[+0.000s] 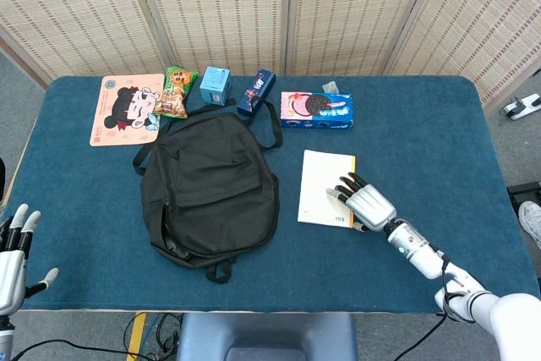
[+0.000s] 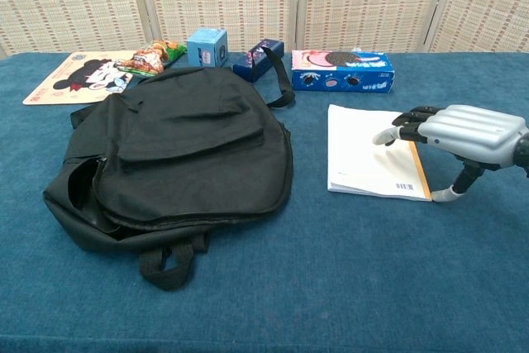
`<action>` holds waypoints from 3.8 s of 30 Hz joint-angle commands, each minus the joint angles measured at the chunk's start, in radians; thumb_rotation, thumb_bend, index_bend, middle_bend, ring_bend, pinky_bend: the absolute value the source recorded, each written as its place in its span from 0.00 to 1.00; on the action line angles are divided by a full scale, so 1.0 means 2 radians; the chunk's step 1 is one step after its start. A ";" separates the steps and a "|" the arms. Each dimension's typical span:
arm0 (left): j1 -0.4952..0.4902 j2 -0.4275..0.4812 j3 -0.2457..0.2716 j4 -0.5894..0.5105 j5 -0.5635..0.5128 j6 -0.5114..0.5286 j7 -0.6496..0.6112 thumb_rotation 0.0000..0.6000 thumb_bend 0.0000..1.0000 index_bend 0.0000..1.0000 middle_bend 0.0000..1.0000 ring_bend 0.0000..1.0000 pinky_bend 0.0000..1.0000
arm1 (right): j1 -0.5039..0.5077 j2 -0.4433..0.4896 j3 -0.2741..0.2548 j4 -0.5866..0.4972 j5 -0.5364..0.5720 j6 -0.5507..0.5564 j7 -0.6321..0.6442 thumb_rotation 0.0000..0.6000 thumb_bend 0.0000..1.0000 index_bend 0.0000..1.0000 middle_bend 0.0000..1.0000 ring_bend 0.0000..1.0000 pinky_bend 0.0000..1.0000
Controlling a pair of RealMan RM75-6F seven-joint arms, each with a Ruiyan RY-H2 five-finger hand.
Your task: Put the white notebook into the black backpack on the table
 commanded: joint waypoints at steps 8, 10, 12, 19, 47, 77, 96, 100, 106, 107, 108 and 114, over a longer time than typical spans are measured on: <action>0.000 -0.002 0.000 0.004 -0.001 -0.002 -0.005 1.00 0.18 0.00 0.00 0.00 0.00 | 0.005 -0.003 -0.003 0.001 0.003 -0.003 -0.004 1.00 0.11 0.14 0.19 0.06 0.05; 0.000 -0.002 0.000 0.004 -0.001 -0.003 -0.006 1.00 0.18 0.00 0.00 0.00 0.00 | 0.007 -0.006 -0.002 0.002 0.004 -0.003 -0.004 1.00 0.11 0.14 0.19 0.06 0.05; 0.000 -0.002 0.000 0.005 -0.001 -0.003 -0.007 1.00 0.18 0.00 0.00 0.00 0.00 | 0.009 -0.009 -0.002 0.003 0.004 -0.003 -0.004 1.00 0.13 0.14 0.19 0.06 0.05; 0.002 -0.002 0.001 0.006 -0.002 -0.002 -0.008 1.00 0.18 0.00 0.00 0.00 0.00 | 0.017 -0.024 -0.002 0.018 0.001 0.001 0.004 1.00 0.28 0.14 0.22 0.06 0.05; 0.000 0.002 -0.001 0.001 -0.004 -0.005 -0.013 1.00 0.18 0.00 0.00 0.00 0.00 | 0.067 -0.087 0.043 0.091 0.034 0.006 0.048 1.00 0.50 0.24 0.30 0.13 0.05; -0.006 0.010 -0.006 -0.003 -0.005 -0.010 -0.028 1.00 0.18 0.01 0.00 0.00 0.00 | 0.101 -0.102 0.077 0.101 0.081 -0.037 0.037 1.00 0.35 0.61 0.42 0.19 0.05; -0.060 0.040 -0.035 -0.001 0.012 -0.063 -0.059 1.00 0.18 0.03 0.00 0.00 0.00 | 0.082 -0.017 0.077 0.003 0.062 0.051 -0.027 1.00 0.63 0.66 0.47 0.24 0.09; -0.088 0.049 -0.044 -0.003 0.022 -0.095 -0.081 1.00 0.18 0.04 0.00 0.00 0.00 | 0.074 0.016 0.079 -0.034 0.057 0.076 -0.045 1.00 0.63 0.66 0.47 0.24 0.10; -0.143 0.058 -0.053 0.008 0.037 -0.168 -0.131 1.00 0.18 0.10 0.00 0.01 0.00 | 0.065 0.054 0.089 -0.074 0.056 0.106 -0.065 1.00 0.63 0.66 0.47 0.23 0.13; -0.152 0.058 -0.054 0.011 0.039 -0.181 -0.143 1.00 0.18 0.11 0.00 0.01 0.00 | 0.063 0.058 0.091 -0.078 0.056 0.110 -0.067 1.00 0.63 0.66 0.47 0.24 0.13; -0.164 0.058 -0.055 0.016 0.041 -0.197 -0.157 1.00 0.18 0.11 0.00 0.02 0.01 | 0.061 0.065 0.092 -0.084 0.056 0.114 -0.070 1.00 0.63 0.66 0.47 0.24 0.14; -0.222 0.043 -0.062 0.047 0.063 -0.255 -0.203 1.00 0.18 0.16 0.03 0.08 0.08 | 0.047 0.099 0.102 -0.116 0.057 0.142 -0.085 1.00 0.63 0.66 0.47 0.24 0.14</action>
